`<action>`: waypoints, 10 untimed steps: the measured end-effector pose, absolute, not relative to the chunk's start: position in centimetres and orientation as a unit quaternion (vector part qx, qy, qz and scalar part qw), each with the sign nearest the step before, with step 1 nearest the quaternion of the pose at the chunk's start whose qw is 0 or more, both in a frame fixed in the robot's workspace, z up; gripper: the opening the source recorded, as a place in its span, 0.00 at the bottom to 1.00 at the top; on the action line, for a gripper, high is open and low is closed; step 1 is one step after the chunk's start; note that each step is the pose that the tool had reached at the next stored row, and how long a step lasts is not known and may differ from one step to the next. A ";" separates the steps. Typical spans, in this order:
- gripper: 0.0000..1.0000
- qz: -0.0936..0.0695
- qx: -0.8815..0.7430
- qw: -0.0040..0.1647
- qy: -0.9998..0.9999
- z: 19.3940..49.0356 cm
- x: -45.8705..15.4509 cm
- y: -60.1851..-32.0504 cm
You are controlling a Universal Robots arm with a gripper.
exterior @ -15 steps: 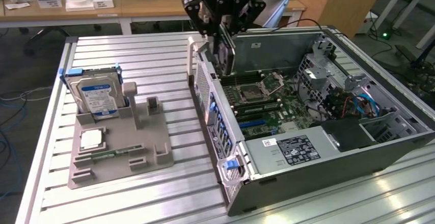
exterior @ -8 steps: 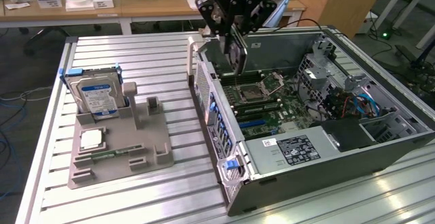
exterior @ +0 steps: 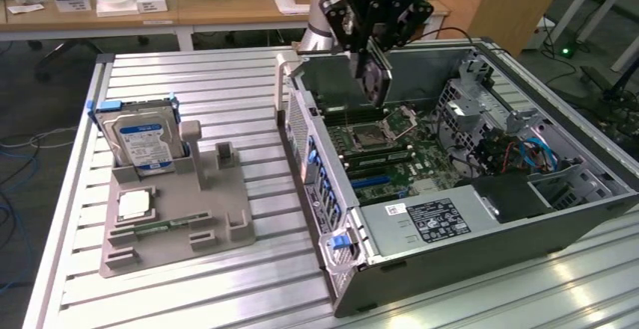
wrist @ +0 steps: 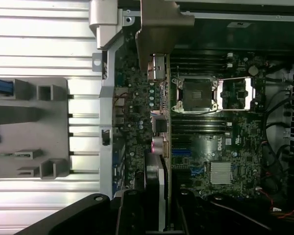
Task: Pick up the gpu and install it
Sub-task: 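Pick up the gpu and move the gpu toward the slot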
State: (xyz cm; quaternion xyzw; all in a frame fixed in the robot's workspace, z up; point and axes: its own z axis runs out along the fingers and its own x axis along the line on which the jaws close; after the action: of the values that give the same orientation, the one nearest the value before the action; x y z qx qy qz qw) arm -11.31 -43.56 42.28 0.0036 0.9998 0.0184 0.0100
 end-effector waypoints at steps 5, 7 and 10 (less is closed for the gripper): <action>0.29 0.018 0.004 0.010 1.000 42.1 -9.0 -43.6; 0.29 0.018 0.004 0.009 1.000 42.1 -8.1 -43.6; 0.29 0.018 0.004 0.009 1.000 41.9 -6.8 -43.6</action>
State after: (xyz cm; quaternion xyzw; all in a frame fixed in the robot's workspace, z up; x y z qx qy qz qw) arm -6.76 -43.56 41.95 0.0037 0.9998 0.0184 0.0088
